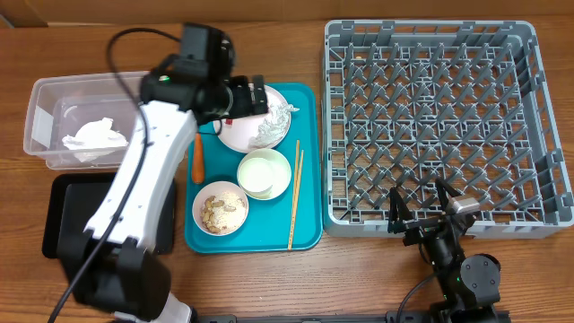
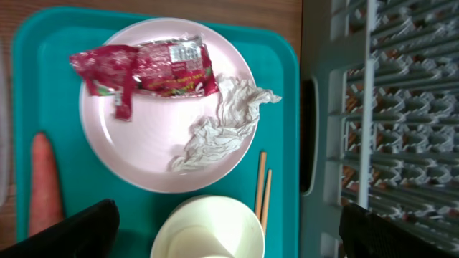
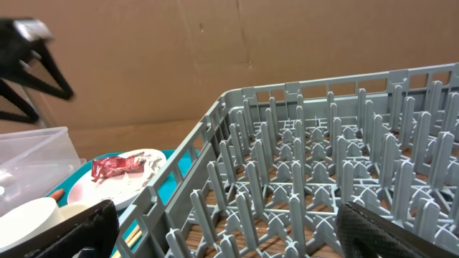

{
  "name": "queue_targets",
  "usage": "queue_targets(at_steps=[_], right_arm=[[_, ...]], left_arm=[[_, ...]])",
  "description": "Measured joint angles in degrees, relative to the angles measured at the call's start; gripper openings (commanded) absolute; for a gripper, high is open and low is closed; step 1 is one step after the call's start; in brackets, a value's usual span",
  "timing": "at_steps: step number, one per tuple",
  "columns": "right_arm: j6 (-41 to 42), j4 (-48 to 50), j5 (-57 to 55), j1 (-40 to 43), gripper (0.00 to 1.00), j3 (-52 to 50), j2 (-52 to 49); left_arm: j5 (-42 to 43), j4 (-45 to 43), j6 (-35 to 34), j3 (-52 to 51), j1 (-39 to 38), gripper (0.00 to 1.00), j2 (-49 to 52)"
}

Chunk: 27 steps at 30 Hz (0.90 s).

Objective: Sort waste into correct bins and load items into the dishwasher
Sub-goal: 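Return the left gripper to the plate and grasp remaining tissue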

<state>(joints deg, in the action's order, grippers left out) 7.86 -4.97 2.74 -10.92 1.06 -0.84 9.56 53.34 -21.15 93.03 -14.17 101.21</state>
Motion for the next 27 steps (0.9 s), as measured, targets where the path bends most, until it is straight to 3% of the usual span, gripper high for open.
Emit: queue_targets(at_steps=[9, 27], right_arm=[[0.0, 0.0, 0.02, 0.02, 1.0, 0.0, 0.0], [0.0, 0.02, 0.0, 0.02, 1.0, 0.0, 0.0]], left_arm=[[-0.42, -1.11, 1.77, 0.0, -2.25, 0.88, 9.01], [-0.39, -6.1, 5.09, 0.0, -2.51, 0.87, 20.2]])
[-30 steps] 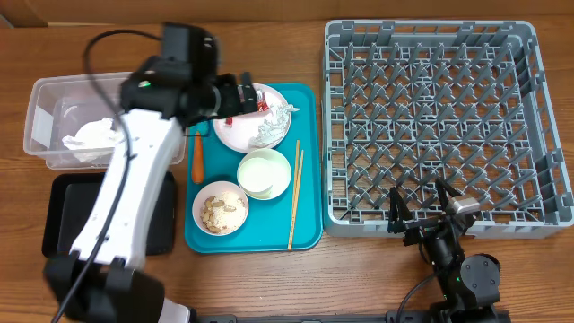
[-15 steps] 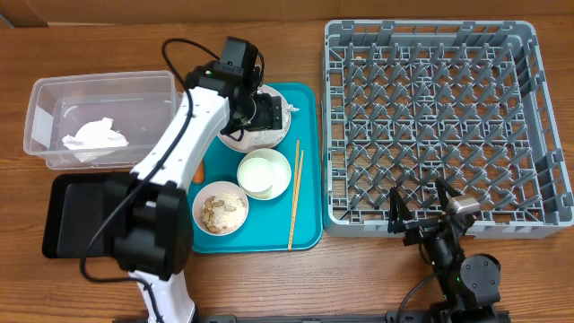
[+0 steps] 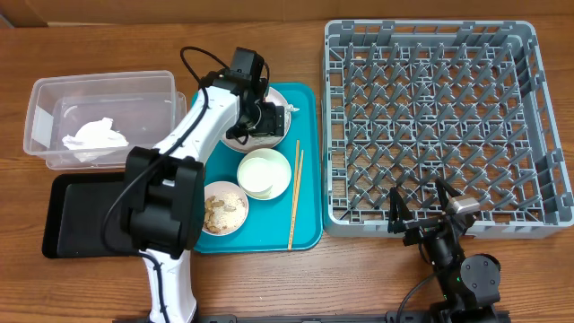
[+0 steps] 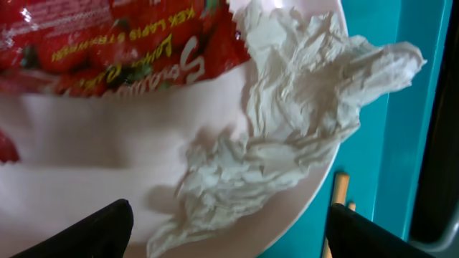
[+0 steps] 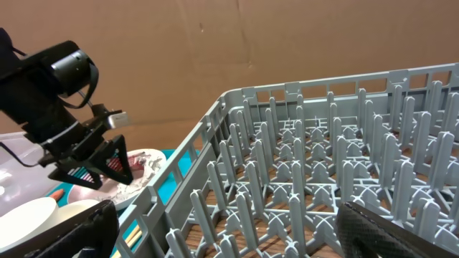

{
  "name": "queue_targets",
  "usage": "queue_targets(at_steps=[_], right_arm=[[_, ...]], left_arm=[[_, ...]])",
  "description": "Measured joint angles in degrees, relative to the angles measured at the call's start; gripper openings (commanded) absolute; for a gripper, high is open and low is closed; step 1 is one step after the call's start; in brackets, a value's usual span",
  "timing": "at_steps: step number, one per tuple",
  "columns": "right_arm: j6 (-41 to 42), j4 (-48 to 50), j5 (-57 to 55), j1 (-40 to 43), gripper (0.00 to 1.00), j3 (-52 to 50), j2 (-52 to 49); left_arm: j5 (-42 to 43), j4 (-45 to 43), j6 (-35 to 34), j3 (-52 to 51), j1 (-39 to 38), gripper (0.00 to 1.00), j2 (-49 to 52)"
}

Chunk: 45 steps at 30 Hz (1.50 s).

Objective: Sort waste into correct bins and load items into the dishwasher
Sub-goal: 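Return the left gripper to the plate and grasp remaining tissue, then carry the tissue to the clear bin and release it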

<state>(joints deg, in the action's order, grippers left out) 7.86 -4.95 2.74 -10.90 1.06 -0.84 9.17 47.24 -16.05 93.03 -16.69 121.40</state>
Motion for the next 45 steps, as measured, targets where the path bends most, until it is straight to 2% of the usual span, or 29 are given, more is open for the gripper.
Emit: queue_targets(at_steps=[7, 12, 21, 23, 25, 30, 34, 45], right_arm=[[0.02, -0.02, 0.02, 0.0, 1.0, 0.0, 0.0], [0.02, -0.02, 0.02, 0.0, 1.0, 0.0, 0.0], [0.0, -0.02, 0.02, -0.02, 1.0, 0.0, 0.0], [0.02, -0.02, 0.02, -0.02, 1.0, 0.0, 0.0], [0.0, 0.0, 0.02, -0.02, 1.0, 0.0, 0.0], [0.0, 0.02, 0.0, -0.02, 1.0, 0.0, 0.0], [0.02, -0.02, 0.02, -0.02, 1.0, 0.0, 0.0], [0.02, -0.04, 0.02, -0.02, 1.0, 0.0, 0.0]], left_arm=[[-0.15, -2.82, 1.46, 0.0, -0.59, 0.86, 2.14], [-0.44, -3.34, 1.68, 0.0, -0.59, 0.74, 3.04], [-0.44, -3.37, 2.43, 0.0, -0.59, 0.37, 3.3], [-0.44, -3.37, 2.47, 0.0, -0.59, 0.24, 3.39], [-0.44, -3.34, 2.4, 0.0, -0.59, 0.04, 3.41], [-0.42, -2.84, 2.73, 0.02, -0.59, 0.04, 3.41], [-0.44, 2.1, 2.73, 1.84, -0.59, 0.04, 3.54], [-0.46, 16.63, 2.73, 23.43, -0.59, 0.04, 4.0]])
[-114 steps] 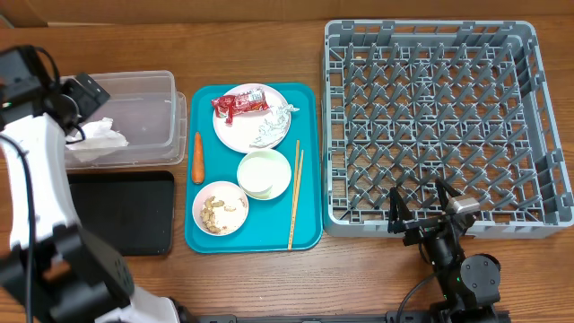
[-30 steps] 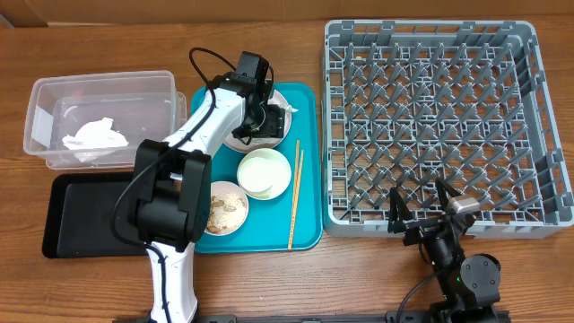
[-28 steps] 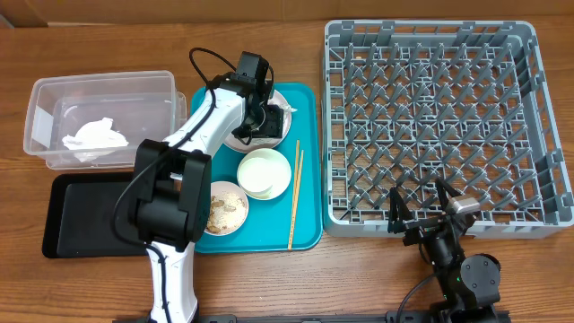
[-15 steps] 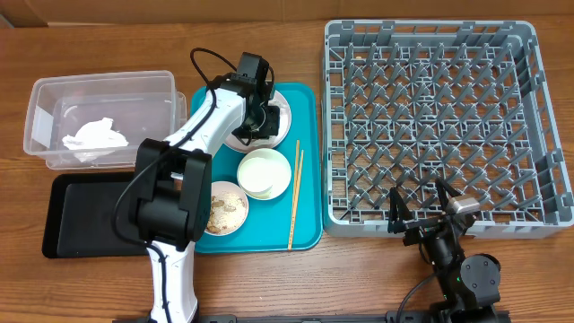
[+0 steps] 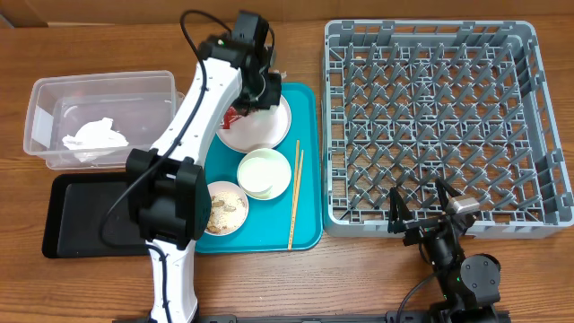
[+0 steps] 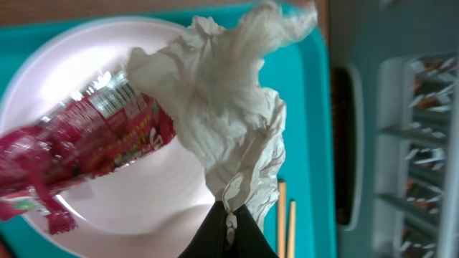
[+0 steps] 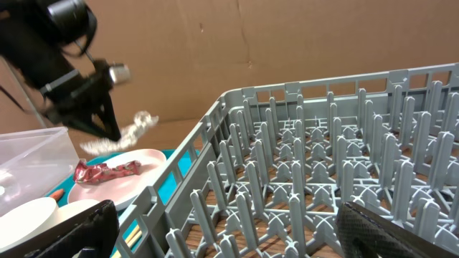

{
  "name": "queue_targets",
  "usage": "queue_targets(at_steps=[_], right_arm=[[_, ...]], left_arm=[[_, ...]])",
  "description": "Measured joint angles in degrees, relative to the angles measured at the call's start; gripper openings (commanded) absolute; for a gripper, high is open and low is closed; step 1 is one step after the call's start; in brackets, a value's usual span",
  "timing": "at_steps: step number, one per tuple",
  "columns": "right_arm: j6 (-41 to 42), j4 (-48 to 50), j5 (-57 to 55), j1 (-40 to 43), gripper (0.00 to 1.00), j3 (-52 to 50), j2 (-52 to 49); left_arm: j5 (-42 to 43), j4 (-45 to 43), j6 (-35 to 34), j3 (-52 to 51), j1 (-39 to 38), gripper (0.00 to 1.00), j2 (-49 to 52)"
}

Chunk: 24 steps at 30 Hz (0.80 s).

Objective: Sort waste into correct bins and load items into the dishwasher
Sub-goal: 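Carry the tissue to the clear bin and release it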

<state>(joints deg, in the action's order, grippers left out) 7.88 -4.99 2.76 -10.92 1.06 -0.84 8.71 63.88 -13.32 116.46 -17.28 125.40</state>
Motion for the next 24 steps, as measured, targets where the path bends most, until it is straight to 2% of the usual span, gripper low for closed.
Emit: queue_targets(at_steps=[9, 24], right_arm=[[-0.02, 0.02, 0.0, 0.02, 1.0, 0.0, 0.0], [-0.02, 0.02, 0.0, 0.02, 1.0, 0.0, 0.0]], left_arm=[[-0.83, 8.2, -0.52, 11.87, 3.43, 0.04, 0.0], [-1.33, 18.95, -4.42, 14.01, 27.17, 0.04, 0.02]])
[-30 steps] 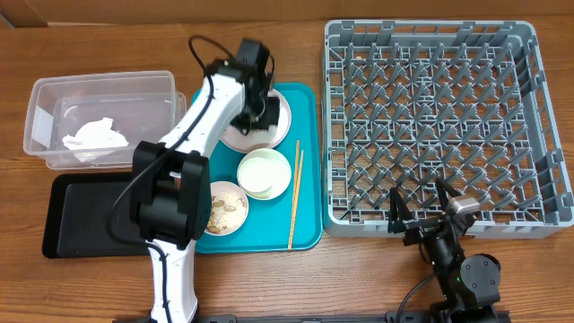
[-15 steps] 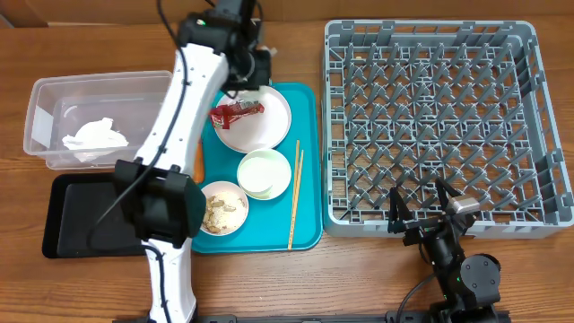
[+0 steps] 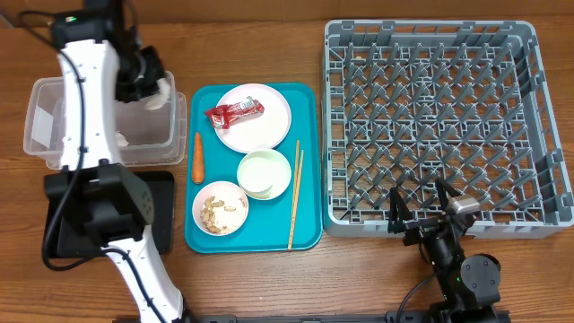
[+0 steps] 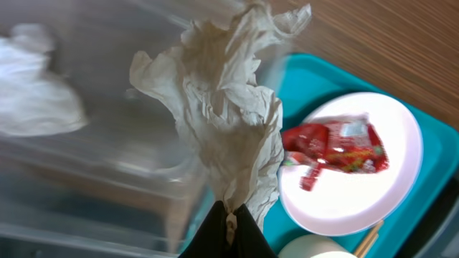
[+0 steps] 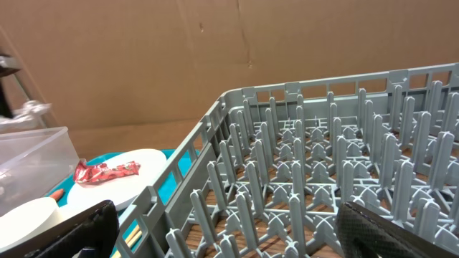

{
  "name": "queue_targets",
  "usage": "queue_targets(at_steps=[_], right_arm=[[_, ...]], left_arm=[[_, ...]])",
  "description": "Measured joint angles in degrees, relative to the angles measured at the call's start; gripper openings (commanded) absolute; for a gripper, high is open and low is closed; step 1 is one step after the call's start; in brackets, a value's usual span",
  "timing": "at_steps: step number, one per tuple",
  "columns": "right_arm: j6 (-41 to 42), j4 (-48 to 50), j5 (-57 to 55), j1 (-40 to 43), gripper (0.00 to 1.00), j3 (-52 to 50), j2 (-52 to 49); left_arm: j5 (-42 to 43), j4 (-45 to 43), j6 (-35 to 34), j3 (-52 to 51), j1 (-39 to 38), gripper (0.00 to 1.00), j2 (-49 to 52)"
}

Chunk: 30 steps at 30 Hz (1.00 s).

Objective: Sort waste into correct bins and load items into the dishwasher
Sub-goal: 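Carry the tissue to the clear bin and release it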

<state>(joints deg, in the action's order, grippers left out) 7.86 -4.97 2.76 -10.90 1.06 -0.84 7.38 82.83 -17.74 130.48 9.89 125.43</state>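
My left gripper [image 3: 149,82] is shut on a crumpled white napkin [image 4: 229,122] and holds it over the right end of the clear plastic bin [image 3: 54,85]. In the bin lies another white tissue [image 4: 32,107]. The pink plate [image 3: 269,130] on the teal tray [image 3: 206,240] carries a red snack wrapper [image 3: 235,109]. An orange carrot [image 3: 197,157], a cream bowl [image 3: 264,173], a bowl of food scraps [image 3: 221,207] and chopsticks [image 3: 294,193] lie on the tray too. My right gripper [image 3: 418,205] rests open at the grey dish rack's [image 3: 430,126] front edge.
A black tray [image 3: 63,224] sits in front of the clear bin, at the table's left. The dish rack fills the right half of the table, its pegs [image 5: 323,165] standing close in front of the right wrist camera.
My left gripper has moved left with the napkin, from above the pink plate to above the right end of the clear bin. The right arm has not moved.
My left gripper was open above the pink plate, which held the wrapper and the napkin. Then it was low over the napkin, still open. Then it held the napkin raised over the plate, and now holds it over the clear bin.
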Motion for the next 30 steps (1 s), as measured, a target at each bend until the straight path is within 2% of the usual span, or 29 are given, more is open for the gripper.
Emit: queue_targets(at_steps=[11, 21, 24, 27, 30], right_arm=[[0.0, 0.02, 0.0, -0.02, 1.0, 0.0, 0.0], [0.02, -0.02, 0.0, -0.02, 1.0, 0.0, 0.0], [0.02, 0.02, 0.0, 0.0, 1.0, 0.0, 0.0], [0.0, 0.0, 0.0, -0.02, 1.0, 0.0, 0.0], [0.02, 0.0, 0.02, 0.0, 1.0, 0.0, 0.0]], left_arm=[[-1.46, -0.39, -0.15, -1.62, 9.73, 0.04, 0.0], [-2.29, -6.84, -0.15, -12.26, 10.84, 0.05, 0.04], [-2.29, -6.95, -0.2, -13.25, 10.84, 0.2, 0.17], [-2.32, -7.04, -0.33, -13.25, 10.84, 0.5, 0.17], [-2.05, -7.02, -0.48, -13.25, 10.84, 0.53, 0.17]])
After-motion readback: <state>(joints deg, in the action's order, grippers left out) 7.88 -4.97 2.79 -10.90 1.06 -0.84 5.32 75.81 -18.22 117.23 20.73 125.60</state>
